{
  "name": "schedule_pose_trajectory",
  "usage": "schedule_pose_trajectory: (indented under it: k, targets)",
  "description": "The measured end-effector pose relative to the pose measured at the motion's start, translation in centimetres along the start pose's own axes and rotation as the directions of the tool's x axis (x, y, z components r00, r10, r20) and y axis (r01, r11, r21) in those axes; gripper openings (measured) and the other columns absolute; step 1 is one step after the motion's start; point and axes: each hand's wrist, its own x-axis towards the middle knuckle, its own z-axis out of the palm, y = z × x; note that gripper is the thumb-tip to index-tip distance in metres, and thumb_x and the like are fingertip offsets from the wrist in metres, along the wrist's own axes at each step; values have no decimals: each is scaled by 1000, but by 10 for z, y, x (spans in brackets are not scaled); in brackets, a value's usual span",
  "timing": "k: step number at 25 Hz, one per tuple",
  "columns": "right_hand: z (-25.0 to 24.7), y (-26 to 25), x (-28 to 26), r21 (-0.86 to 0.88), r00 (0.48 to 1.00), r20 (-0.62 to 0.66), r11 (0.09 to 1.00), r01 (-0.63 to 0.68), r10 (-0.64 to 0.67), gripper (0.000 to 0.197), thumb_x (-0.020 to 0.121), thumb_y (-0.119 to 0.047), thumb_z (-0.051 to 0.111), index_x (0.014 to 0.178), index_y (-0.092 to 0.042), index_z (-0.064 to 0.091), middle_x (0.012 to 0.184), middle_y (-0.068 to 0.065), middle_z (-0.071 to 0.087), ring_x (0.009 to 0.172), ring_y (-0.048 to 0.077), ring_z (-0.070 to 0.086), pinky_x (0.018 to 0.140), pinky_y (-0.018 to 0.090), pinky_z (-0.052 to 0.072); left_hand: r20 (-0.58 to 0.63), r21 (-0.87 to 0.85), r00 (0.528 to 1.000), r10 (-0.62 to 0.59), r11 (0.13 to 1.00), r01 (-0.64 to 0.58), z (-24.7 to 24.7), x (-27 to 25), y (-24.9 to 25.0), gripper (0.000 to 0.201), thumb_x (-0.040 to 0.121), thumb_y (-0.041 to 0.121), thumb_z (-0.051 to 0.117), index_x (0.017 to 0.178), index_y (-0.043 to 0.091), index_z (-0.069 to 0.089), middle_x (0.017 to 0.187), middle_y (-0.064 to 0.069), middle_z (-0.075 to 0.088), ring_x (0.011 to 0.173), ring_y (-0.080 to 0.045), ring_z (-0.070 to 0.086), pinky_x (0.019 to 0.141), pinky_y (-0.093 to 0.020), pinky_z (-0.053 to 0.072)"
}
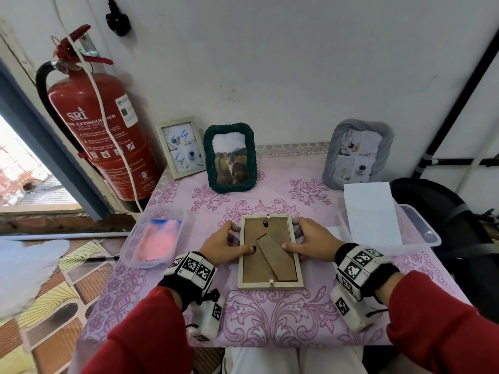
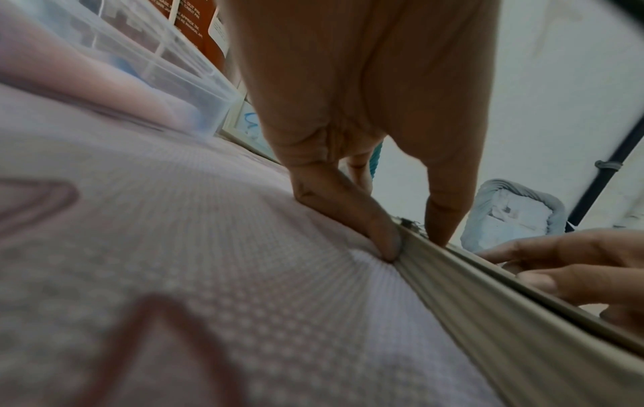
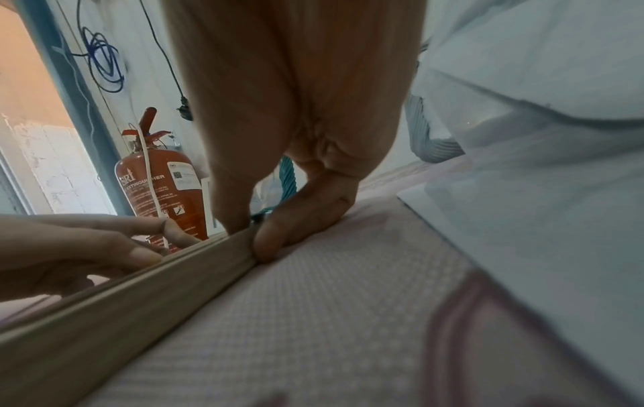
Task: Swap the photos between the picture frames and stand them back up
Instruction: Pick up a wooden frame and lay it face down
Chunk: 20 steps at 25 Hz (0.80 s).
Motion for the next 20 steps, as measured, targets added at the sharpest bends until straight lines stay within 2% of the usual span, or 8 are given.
schedule_pose_trajectory:
  k: [3,7,9,11,12,16,19,20]
  targets:
    - [0,-2,-2,-9,1000,-6,1000,-1,1,60,80,-34,70,130,-12,43,117,9,54,104,21,55,90,42,50,-31,30,999,-6,1000,7,1,2,-1,43,78,26,73,104,16,41,79,0,53,76,-22,55,79,-42,54]
    - [1,-4,-4,-31,1000,-4,1000,-4,4,55,83,-33,67,128,-13,43,110,10,56,96,22,57,83,38,52,-58,8,998,-13,1000,13,2,4,-1,33,83,22,67,102,17,41,74,0,56,72,-21,55,79,-42,53]
    - [2,-5,-4,14,1000,7,1000,-21,21,52,85,-30,66,128,-13,42,107,11,55,95,24,59,78,38,55,-64,12,998,-2,1000,3,2,2,-1,29,84,21,65,101,17,42,72,1,58,67,-18,56,68,-33,56]
    - [2,-5,-4,12,1000,12,1000,-27,27,50,86,-29,64,128,-12,42,107,13,56,96,27,60,81,42,55,-61,10,998,5,1000,-4,1,1,0,26,86,19,62,102,16,42,71,3,58,60,-11,56,51,-18,51]
    - [3,-6,-3,0,1000,8,1000,-25,25,49,87,-28,63,128,-11,42,107,13,57,97,27,60,83,44,53,-60,8,998,6,1000,-5,1,1,1,25,87,18,61,102,16,42,71,4,58,59,-10,56,48,-16,48]
    - [3,-8,-3,-34,1000,-11,999,-17,17,42,89,-27,60,125,-11,45,109,10,59,94,24,60,78,35,53,-54,-54,999,-8,999,5,1,-1,4,23,88,13,59,102,15,41,71,1,58,54,-8,55,44,-12,46]
    - [5,-10,-3,43,999,-14,999,-31,32,36,89,-22,58,120,-9,46,107,11,59,89,26,64,64,32,57,-53,-92,999,-12,996,7,2,-3,5,23,87,10,59,102,12,42,72,0,57,58,-12,54,43,-9,44]
    - [5,-10,-3,49,999,-21,998,-32,33,34,89,-22,57,119,-9,46,105,11,59,87,27,65,64,33,58,-53,-91,999,-11,996,6,2,-4,5,22,87,10,58,102,12,42,72,0,56,59,-13,54,43,-8,44]
